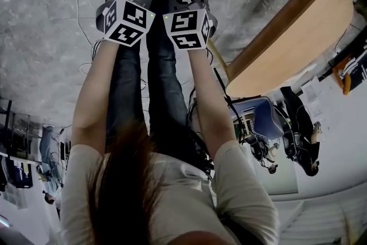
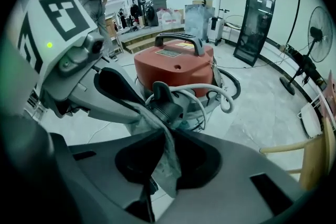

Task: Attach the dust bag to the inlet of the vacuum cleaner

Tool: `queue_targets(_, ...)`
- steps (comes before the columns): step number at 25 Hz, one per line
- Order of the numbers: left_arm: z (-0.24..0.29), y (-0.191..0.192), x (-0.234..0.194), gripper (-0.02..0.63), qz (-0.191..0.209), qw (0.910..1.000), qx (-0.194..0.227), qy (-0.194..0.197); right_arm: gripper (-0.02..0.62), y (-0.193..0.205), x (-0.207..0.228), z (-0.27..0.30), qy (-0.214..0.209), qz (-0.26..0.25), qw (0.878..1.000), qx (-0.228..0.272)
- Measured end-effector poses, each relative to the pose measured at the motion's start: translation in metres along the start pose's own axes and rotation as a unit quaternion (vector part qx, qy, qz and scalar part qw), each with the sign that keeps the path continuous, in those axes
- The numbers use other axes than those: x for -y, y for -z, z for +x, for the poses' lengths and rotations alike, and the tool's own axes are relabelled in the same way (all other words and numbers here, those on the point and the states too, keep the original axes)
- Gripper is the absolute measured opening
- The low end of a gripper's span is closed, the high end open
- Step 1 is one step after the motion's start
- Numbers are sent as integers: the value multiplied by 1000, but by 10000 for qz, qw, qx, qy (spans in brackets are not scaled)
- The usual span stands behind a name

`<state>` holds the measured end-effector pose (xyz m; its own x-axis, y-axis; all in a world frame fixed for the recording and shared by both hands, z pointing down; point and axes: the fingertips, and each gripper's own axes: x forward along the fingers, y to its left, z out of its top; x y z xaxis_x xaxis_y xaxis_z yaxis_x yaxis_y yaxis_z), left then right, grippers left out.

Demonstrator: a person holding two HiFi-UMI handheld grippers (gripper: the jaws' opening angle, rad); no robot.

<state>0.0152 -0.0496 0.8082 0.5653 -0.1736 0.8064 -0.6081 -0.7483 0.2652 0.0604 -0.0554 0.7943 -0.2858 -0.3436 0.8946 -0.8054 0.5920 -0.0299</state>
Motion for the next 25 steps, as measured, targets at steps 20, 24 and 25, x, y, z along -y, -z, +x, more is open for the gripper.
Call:
queue_targets(20, 0, 6, 2, 146, -482, 9964, -180, 670, 123, -1, -4, 0, -616, -243, 9974, -271)
queue_targets(24, -6, 3, 4, 181, -712, 9940, -144, 818, 249, -2, -5, 0, -934, 327, 9948, -231)
queue_targets(25, -7, 3, 5, 181, -753, 9935, -130, 848, 258, -2, -6, 0, -1005, 431, 9937, -228)
